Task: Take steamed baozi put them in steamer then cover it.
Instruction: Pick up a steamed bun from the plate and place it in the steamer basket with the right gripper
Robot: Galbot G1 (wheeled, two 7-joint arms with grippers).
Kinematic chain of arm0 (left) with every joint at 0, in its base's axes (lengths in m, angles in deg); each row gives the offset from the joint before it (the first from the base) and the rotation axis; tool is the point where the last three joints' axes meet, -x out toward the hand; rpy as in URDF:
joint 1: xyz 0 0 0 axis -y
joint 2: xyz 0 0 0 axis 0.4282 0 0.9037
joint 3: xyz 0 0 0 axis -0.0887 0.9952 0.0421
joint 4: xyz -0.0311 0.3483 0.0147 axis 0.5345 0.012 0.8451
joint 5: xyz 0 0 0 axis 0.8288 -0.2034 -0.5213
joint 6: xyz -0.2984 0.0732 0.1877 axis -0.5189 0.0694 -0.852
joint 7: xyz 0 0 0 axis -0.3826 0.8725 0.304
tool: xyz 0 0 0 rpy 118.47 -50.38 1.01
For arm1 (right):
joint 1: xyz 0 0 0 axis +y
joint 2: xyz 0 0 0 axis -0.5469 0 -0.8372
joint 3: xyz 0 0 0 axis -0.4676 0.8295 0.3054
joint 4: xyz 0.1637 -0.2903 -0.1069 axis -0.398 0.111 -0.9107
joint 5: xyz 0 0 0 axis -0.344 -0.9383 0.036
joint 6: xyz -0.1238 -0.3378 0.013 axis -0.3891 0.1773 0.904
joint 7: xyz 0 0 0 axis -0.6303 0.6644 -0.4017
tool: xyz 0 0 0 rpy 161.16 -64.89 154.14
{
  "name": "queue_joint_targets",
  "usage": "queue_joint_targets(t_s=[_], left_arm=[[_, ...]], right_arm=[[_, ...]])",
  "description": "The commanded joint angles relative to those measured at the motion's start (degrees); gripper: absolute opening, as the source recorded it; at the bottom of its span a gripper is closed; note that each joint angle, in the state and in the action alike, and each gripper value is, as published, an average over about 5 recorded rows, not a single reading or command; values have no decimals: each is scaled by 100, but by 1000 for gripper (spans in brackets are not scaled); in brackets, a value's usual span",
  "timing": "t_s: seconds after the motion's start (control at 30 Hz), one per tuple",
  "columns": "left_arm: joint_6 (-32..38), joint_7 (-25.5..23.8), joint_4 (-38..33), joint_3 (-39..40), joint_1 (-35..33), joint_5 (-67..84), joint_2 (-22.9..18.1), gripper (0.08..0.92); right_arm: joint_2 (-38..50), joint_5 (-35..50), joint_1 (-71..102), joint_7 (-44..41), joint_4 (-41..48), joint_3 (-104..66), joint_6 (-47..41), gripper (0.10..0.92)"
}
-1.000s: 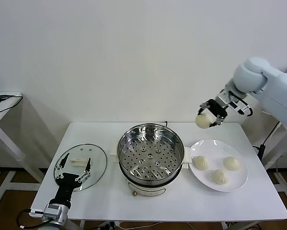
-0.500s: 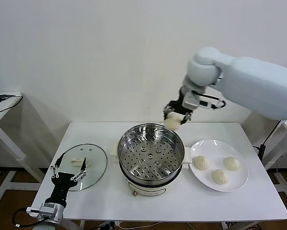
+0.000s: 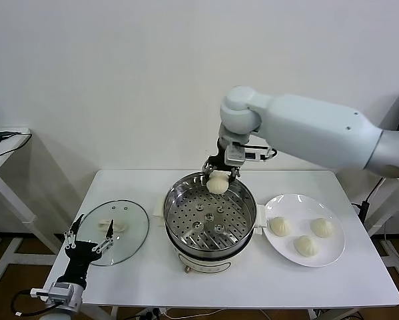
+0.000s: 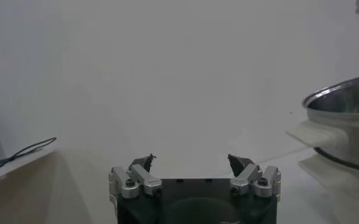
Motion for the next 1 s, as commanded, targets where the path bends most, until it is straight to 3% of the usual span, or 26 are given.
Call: queue_joint_targets(t_s=[0.03, 0.8, 1.0], left_arm=[[4, -4, 13, -36, -5, 11, 1, 823], [19, -15, 123, 1, 48, 2, 10, 823], [28, -28, 153, -9, 48, -7, 15, 823]], right_arm=[[-222, -366, 627, 31, 444, -274, 147, 696], [-385, -723, 1138, 141, 896, -835, 79, 696], [-371, -612, 1105, 20, 810, -814, -85, 795]])
